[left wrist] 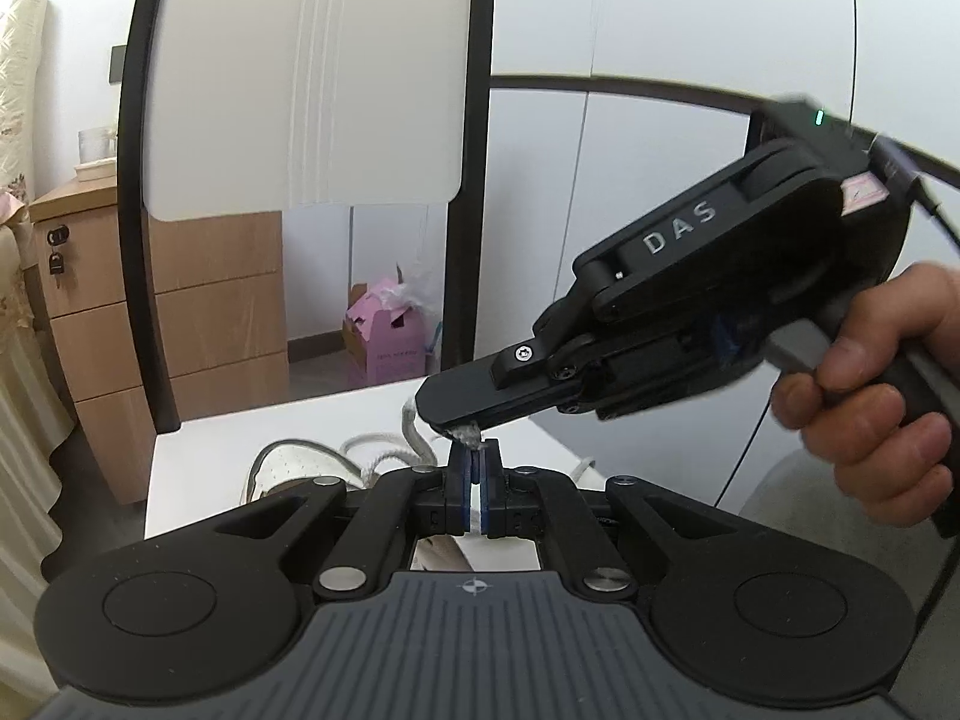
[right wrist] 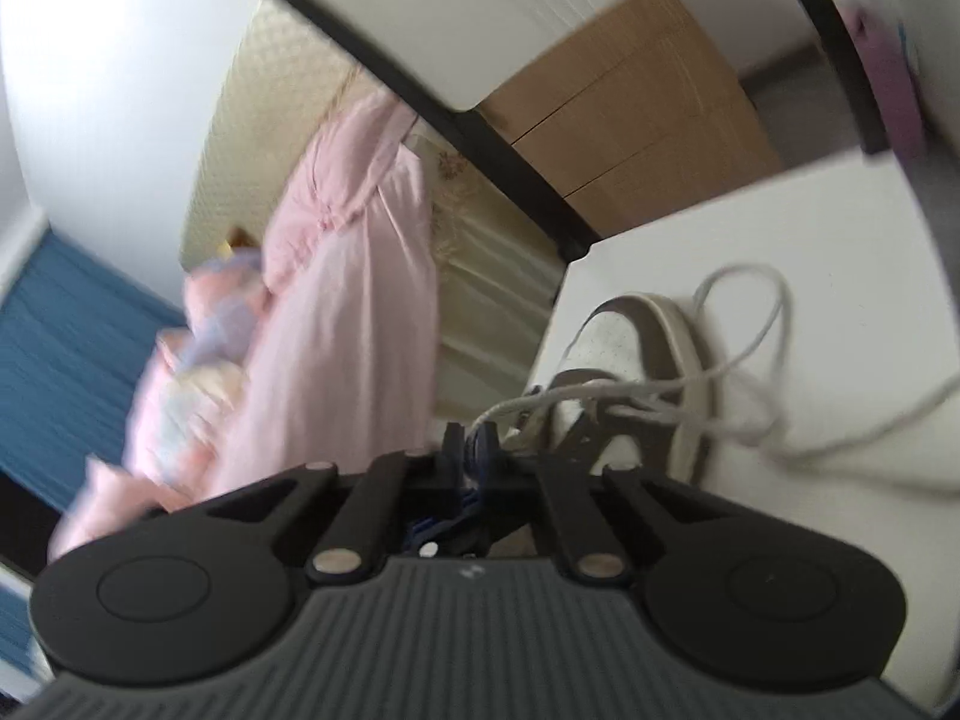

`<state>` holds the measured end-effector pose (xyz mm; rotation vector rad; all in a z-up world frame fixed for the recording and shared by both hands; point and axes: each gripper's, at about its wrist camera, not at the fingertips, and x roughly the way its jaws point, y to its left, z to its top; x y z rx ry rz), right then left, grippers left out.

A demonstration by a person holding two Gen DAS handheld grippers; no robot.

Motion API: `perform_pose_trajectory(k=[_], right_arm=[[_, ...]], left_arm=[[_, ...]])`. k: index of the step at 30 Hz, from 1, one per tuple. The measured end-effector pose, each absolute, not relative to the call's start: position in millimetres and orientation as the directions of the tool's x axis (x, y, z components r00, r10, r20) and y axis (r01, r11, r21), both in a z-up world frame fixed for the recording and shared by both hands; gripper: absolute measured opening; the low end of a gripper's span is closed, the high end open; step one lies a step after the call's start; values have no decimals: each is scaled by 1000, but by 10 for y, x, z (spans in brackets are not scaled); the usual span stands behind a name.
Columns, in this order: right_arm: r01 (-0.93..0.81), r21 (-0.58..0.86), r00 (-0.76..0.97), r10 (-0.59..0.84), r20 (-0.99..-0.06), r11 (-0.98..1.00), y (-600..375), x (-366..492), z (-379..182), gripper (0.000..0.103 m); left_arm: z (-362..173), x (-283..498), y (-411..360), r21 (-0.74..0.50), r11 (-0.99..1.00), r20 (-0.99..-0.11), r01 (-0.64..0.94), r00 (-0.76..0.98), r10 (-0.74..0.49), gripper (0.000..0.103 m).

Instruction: Lace up shoes with both hands

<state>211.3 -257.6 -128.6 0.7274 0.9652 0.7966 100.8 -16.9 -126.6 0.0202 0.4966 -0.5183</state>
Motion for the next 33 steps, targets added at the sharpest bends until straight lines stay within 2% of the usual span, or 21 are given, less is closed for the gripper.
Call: perform_pose_trajectory(k=[4,10,14,20,23,31,32,33], right_arm=[[-169,886,379,858,-346,431,-2698,2121,-1313,2],[-109,915,400,860,-317,388,-2775,2126,-1344,3],[-92,918,404,857,-320,386,-2817,2139,-1352,6],[-105,919,416,856,-306,380,-2860,2121,-1331,5],[-101,921,428,852,-301,377,-2891,2117,-1329,3],[-105,908,431,842,-325,405,-2895,2118,-1341,3],[-105,906,432,839,-330,410,-2888,2118,-1349,3],[-102,906,435,838,-331,410,-2885,2120,-1359,3]], left_arm=[[-1265,1013,-166,-106,873,-463,477,753,-468,4],[-1275,1009,-170,-121,858,-452,500,741,-496,3],[-1280,1016,-143,-161,844,-441,511,728,-525,3],[-1283,1039,-130,-190,837,-439,513,718,-540,3],[-1281,1053,-141,-192,840,-453,508,713,-535,8],[-1257,1051,-132,-212,831,-440,513,709,-550,9],[-1255,1048,-133,-213,829,-439,516,708,-553,13],[-1256,1042,-135,-213,828,-439,519,706,-555,24]])
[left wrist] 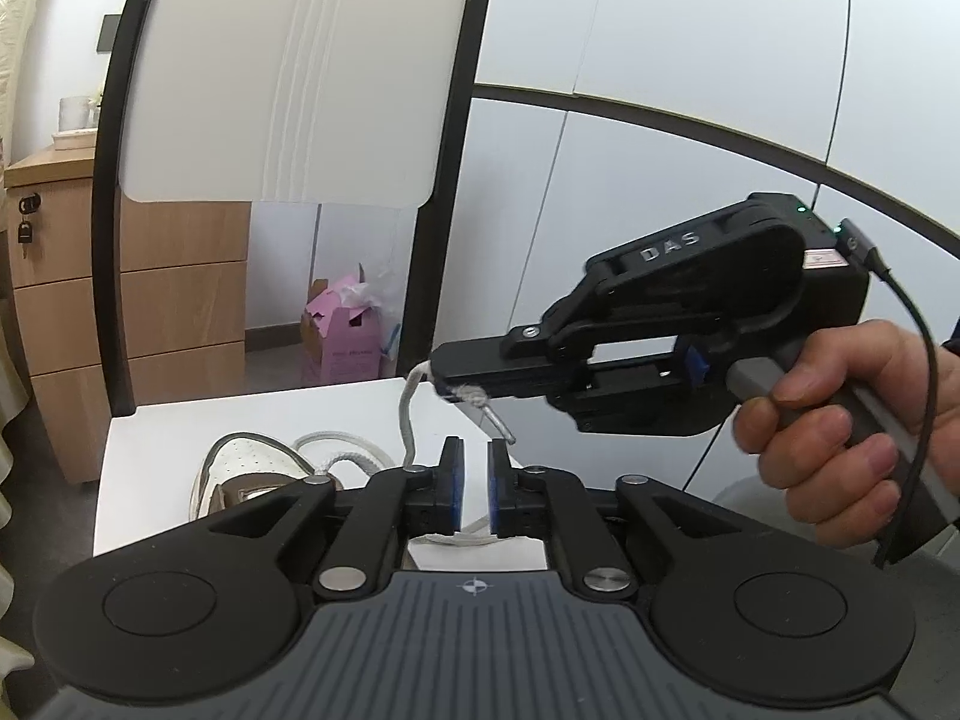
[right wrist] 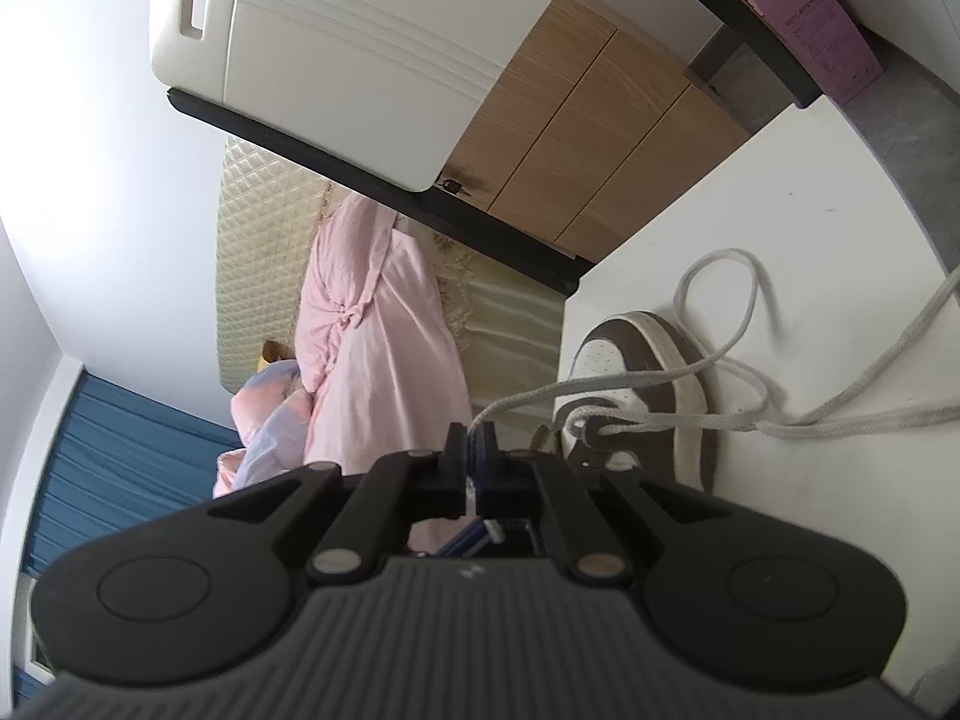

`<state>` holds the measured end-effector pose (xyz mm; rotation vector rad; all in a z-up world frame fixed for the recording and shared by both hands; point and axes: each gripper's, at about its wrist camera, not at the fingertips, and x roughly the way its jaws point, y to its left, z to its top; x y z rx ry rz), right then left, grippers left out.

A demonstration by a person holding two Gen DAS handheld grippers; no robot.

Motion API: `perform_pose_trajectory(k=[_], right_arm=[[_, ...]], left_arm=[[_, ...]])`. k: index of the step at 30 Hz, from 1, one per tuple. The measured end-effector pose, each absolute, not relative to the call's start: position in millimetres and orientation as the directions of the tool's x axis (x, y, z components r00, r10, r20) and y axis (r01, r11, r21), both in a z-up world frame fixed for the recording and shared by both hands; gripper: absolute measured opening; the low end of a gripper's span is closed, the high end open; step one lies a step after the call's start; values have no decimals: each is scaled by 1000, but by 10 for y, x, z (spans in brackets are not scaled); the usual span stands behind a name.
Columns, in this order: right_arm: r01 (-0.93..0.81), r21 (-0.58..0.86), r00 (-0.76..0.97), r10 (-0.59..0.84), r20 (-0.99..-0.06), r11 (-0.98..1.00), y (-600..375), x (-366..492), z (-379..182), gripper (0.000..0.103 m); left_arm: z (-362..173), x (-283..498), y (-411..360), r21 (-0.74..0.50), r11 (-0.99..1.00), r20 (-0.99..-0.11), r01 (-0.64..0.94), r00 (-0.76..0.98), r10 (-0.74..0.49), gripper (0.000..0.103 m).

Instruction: Lace up shoes with both hands

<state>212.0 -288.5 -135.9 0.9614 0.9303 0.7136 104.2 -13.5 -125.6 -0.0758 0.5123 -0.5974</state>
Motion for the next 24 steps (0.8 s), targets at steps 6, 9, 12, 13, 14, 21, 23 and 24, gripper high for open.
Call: perform_pose_trajectory(k=[6,9,12,13,14,21,23,24], right_arm=[[-115,906,450,835,-318,407,-2857,2119,-1342,3],[-125,903,436,841,-322,410,-2810,2109,-1335,3],[-130,901,431,842,-324,414,-2792,2097,-1338,3],[-131,901,431,842,-325,414,-2791,2093,-1340,3],[-130,900,433,841,-325,415,-2796,2091,-1342,3],[-133,902,442,839,-317,411,-2844,2063,-1322,3],[-144,899,441,840,-317,414,-2845,2053,-1304,4],[-154,895,440,840,-317,418,-2844,2047,-1295,6]], left_arm=[[-1250,1011,-159,-193,828,-430,527,713,-554,39],[-1262,1037,-150,-203,832,-436,516,714,-548,31],[-1270,1063,-119,-230,829,-437,510,707,-557,9],[-1275,1067,-115,-231,830,-440,508,706,-554,6],[-1279,1068,-112,-230,830,-441,508,706,-554,3],[-1265,1046,-93,-240,822,-424,517,706,-567,3],[-1266,1039,-102,-233,821,-424,521,705,-568,3],[-1268,1036,-108,-227,823,-426,520,707,-564,3]])
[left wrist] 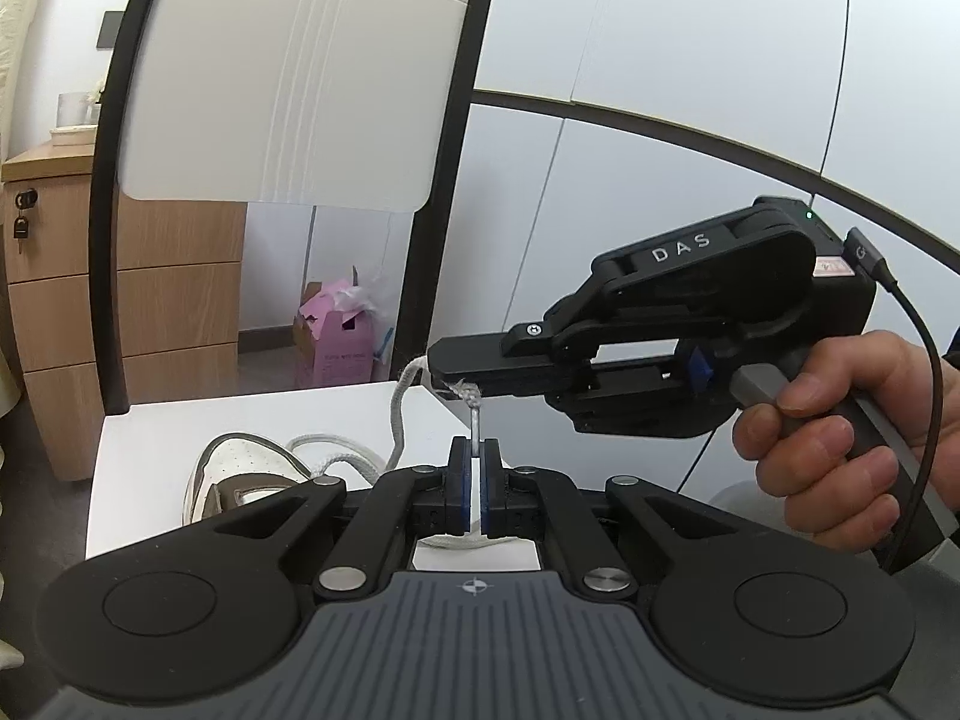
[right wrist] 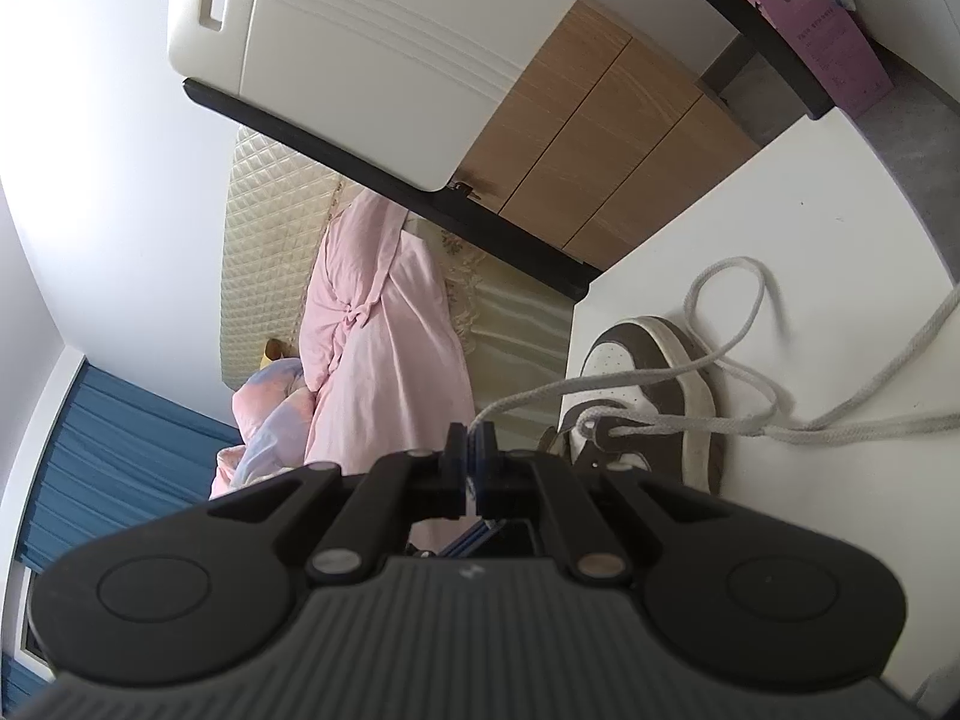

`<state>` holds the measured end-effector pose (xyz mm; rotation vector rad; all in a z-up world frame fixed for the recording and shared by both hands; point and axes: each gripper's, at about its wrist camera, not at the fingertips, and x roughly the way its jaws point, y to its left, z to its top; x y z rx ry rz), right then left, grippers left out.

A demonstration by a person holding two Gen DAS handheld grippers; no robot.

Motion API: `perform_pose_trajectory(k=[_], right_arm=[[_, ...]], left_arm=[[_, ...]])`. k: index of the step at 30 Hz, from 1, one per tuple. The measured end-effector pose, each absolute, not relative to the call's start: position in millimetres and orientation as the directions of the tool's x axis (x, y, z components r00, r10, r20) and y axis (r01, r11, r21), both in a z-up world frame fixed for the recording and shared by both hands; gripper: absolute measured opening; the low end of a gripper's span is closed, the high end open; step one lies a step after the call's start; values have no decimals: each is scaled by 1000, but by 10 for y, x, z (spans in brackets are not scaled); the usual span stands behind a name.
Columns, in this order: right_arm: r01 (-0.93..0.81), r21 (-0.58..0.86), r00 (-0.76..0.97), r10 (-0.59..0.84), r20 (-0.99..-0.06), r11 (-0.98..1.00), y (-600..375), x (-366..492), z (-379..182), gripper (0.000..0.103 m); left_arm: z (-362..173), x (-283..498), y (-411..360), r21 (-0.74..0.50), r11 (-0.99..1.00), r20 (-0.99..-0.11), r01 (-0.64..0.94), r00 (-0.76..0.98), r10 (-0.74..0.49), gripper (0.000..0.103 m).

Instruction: Lace up shoes with both hands

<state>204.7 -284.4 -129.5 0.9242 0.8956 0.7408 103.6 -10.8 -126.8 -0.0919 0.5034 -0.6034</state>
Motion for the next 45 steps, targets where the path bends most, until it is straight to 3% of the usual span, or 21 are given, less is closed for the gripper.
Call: perform_pose_trajectory(k=[3,5,6,9,11,14,17,24,33,38,45], right_arm=[[-180,880,439,836,-328,440,-2847,2027,-1265,14],[-194,872,431,837,-336,450,-2846,2010,-1259,37],[-203,871,424,842,-335,448,-2843,2002,-1255,37],[-228,863,396,853,-341,451,-2811,1984,-1234,35],[-242,848,380,850,-366,473,-2772,1982,-1223,14],[-255,834,375,845,-382,490,-2736,1983,-1230,5],[-243,841,392,842,-370,483,-2747,1987,-1255,4],[-105,939,465,851,-243,326,-2618,2150,-1549,4],[119,976,485,847,-218,182,-2328,2272,-2201,4],[161,968,522,816,-247,190,-2419,2266,-2339,3],[70,926,590,733,-339,372,-2469,2205,-2176,3]], left_arm=[[-1273,1025,-116,-211,828,-432,520,710,-556,3],[-1273,1020,-120,-202,830,-434,520,712,-552,3],[-1273,1021,-124,-199,831,-435,520,712,-550,3],[-1274,1021,-130,-196,830,-438,523,710,-551,3],[-1273,1013,-137,-192,829,-439,526,710,-551,3],[-1278,1011,-143,-185,833,-447,521,710,-544,3],[-1269,1005,-137,-166,846,-455,507,721,-522,4],[-1270,1080,26,-57,894,-491,443,768,-412,4],[-1418,1402,61,104,895,-600,433,745,-291,4],[-1498,1514,-48,183,836,-637,517,710,-300,4],[-1638,1523,-239,265,773,-662,577,692,-290,3]])
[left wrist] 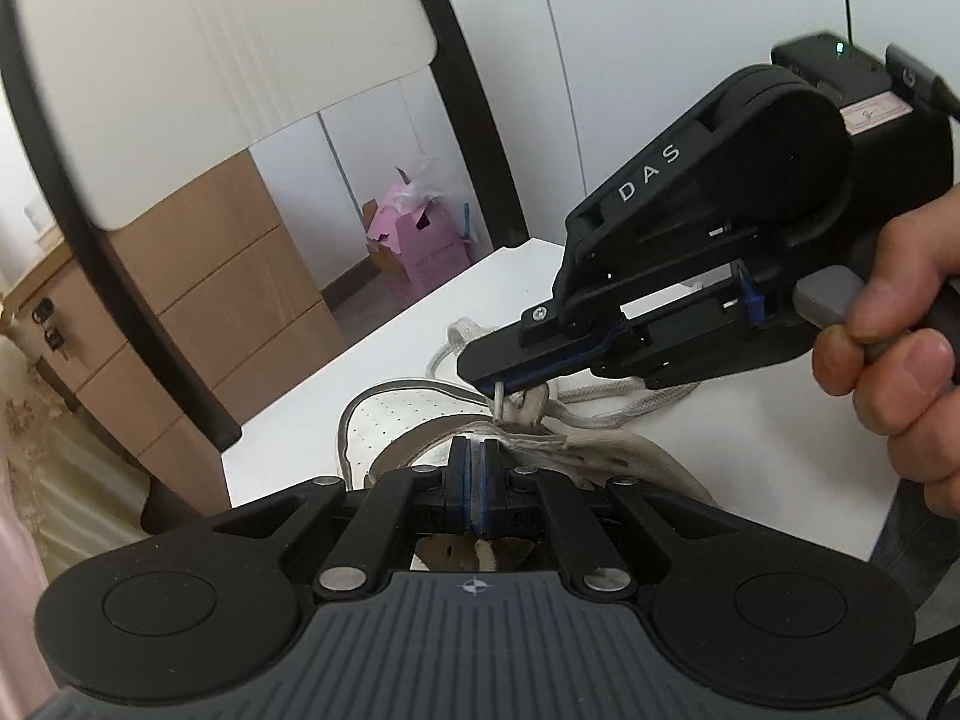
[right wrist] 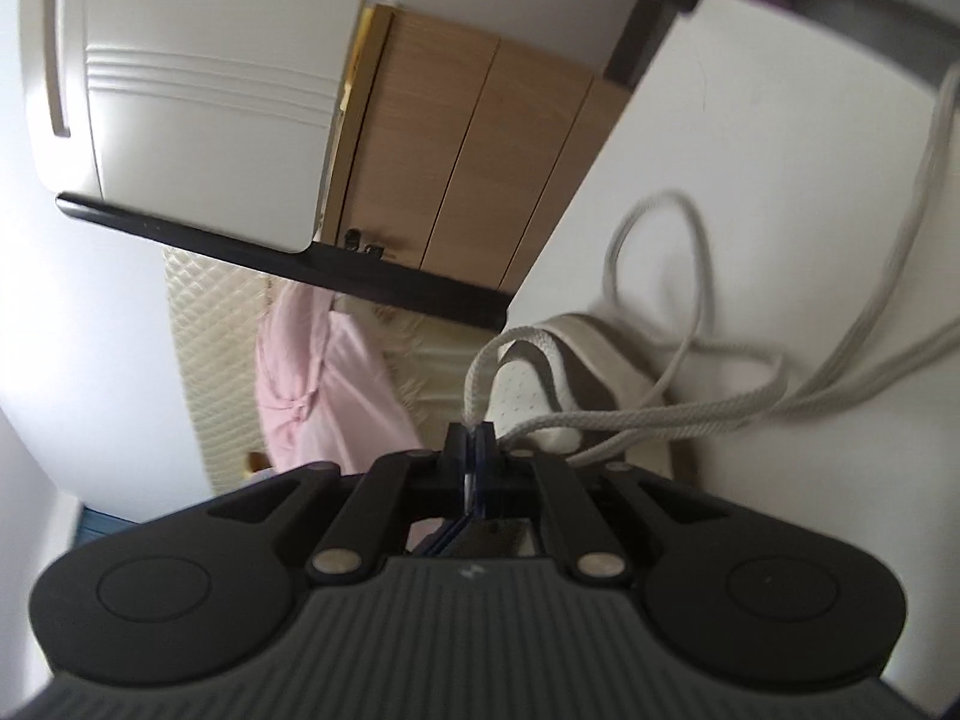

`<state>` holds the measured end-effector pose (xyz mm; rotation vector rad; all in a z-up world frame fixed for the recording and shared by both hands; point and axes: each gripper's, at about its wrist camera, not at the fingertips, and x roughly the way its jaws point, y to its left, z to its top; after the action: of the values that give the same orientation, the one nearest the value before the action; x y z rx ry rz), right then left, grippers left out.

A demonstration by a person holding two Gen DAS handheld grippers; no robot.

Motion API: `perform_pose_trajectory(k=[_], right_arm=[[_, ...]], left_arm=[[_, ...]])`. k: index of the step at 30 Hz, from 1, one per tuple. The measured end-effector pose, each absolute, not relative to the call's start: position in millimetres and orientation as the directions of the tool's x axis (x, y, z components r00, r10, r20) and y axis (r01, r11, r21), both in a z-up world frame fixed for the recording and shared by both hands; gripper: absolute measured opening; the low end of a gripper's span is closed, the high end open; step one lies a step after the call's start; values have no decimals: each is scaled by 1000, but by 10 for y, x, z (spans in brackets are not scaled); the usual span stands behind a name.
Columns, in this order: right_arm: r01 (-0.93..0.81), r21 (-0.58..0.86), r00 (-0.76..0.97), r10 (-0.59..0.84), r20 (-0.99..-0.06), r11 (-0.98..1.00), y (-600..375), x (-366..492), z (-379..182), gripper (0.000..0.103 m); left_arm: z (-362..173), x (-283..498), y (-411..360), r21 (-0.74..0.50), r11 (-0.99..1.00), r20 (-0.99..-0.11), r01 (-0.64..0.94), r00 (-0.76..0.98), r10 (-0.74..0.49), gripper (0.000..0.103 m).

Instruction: Lace up shoes with both hands

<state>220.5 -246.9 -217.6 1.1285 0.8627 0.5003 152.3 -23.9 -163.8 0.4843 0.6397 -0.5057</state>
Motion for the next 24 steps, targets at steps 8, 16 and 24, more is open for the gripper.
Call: perform_pose_trajectory(k=[8,16,24], right_arm=[[0,859,635,663,-396,512,-2432,2171,-2136,3],[-28,838,653,645,-397,545,-2419,2130,-2142,3],[-63,837,645,662,-382,544,-2387,2129,-2116,3]], left_arm=[[-1732,1503,-333,305,751,-672,586,691,-267,0],[-1776,1515,-409,333,728,-679,600,688,-256,1],[-1801,1554,-408,327,731,-679,599,687,-258,1]])
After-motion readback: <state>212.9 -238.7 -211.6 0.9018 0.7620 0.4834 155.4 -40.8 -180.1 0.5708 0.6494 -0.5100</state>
